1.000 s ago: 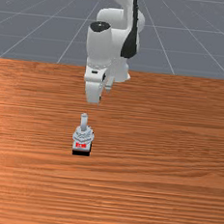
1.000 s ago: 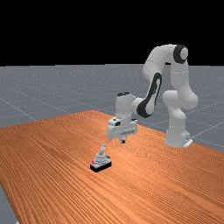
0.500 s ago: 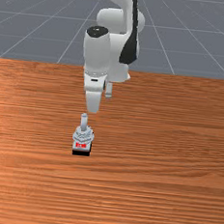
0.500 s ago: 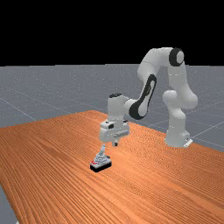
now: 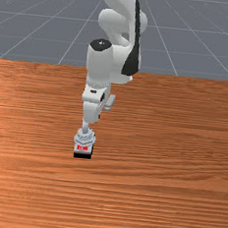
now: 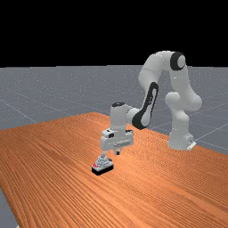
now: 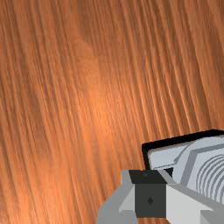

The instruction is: Turn on the trigger

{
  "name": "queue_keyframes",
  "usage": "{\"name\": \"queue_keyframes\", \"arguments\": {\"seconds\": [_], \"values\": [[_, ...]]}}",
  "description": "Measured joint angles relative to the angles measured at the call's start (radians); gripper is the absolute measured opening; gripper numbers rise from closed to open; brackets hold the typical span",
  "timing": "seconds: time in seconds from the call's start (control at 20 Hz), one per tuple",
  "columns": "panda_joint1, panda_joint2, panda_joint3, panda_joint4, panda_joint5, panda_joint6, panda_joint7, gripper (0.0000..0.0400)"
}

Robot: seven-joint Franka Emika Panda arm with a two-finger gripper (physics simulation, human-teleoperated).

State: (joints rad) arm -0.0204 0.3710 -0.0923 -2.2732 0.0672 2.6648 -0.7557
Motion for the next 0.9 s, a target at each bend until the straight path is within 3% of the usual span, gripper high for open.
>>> {"name": "queue_keyframes", "arguments": {"seconds": [0.25,0.7,0.75,0.8,0.9], "values": [[-0.043,0.004,0.03,0.01,-0.007,-0.006,-0.159,0.0],[-0.032,0.017,0.02,0.033,0.003,-0.016,-0.113,0.0],[-0.116,0.023,0.095,0.052,0.109,-0.056,-0.276,0.0],[-0.156,0.033,0.13,0.07,0.17,-0.096,-0.346,0.0],[-0.166,0.033,0.137,0.074,0.179,-0.098,-0.369,0.0]]}}
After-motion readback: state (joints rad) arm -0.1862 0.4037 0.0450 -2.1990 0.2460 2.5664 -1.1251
